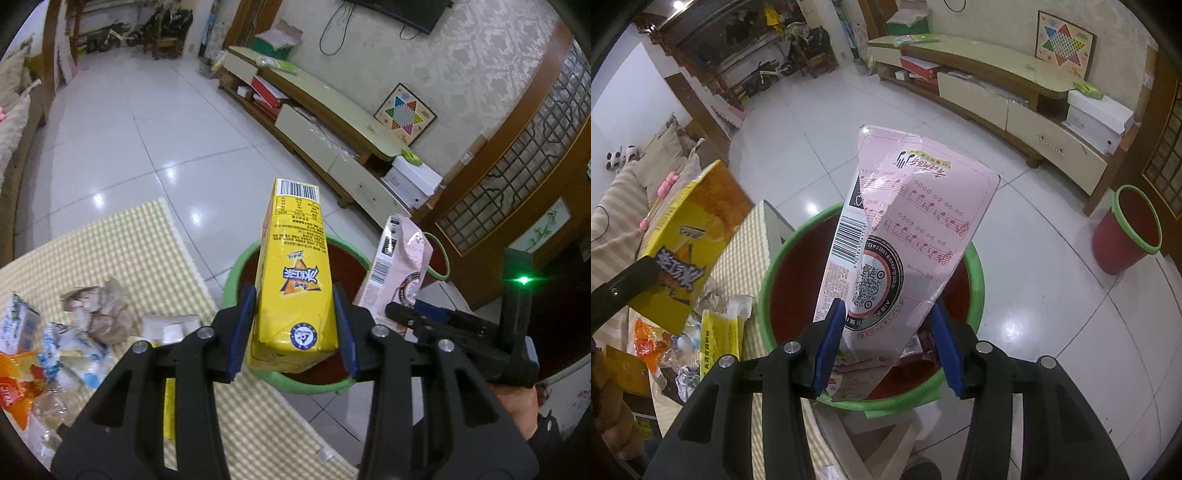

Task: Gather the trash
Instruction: 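Carry both items over the red bucket and open both tools to drop them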

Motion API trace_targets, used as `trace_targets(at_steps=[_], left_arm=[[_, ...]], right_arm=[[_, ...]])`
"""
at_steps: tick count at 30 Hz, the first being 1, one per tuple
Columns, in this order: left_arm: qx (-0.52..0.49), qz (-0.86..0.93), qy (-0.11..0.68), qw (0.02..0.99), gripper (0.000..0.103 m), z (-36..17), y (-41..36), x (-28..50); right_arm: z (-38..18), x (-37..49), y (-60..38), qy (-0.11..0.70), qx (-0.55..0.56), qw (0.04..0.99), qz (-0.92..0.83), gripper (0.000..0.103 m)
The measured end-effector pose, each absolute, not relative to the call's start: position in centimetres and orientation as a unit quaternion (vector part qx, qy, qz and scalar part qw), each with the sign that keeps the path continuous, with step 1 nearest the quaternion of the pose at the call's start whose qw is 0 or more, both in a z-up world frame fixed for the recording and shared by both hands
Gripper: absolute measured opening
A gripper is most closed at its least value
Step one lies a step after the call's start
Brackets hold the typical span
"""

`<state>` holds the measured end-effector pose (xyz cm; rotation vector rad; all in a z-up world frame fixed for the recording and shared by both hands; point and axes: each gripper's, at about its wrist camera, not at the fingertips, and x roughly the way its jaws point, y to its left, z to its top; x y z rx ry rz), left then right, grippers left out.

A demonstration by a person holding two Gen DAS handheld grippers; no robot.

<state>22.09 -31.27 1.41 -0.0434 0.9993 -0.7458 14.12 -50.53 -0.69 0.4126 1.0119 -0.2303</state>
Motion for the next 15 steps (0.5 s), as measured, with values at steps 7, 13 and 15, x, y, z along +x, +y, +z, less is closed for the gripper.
trace_targets(at_steps=[7,13,15], left_arm=[[-0.031,-0.359,0.487,0.795,0.04,0.3,-32.9,22.5],[-0.041,-0.363,0.495,0.788,0.04,0.3,-33.9,23.1],[-0.042,-0.365,0.495,0.788,0.04,0.4,-34.3,23.2]], right_arm=[[-1.0,14.4,-50.7,0.482,0.197,0.846,-0.114,0.047],[-1.0,14.4,-50.8,0.481,0.202,0.845,-0.117,0.047],[-1.0,14.4,-50.7,0.481,0.201,0.845,-0.116,0.047]])
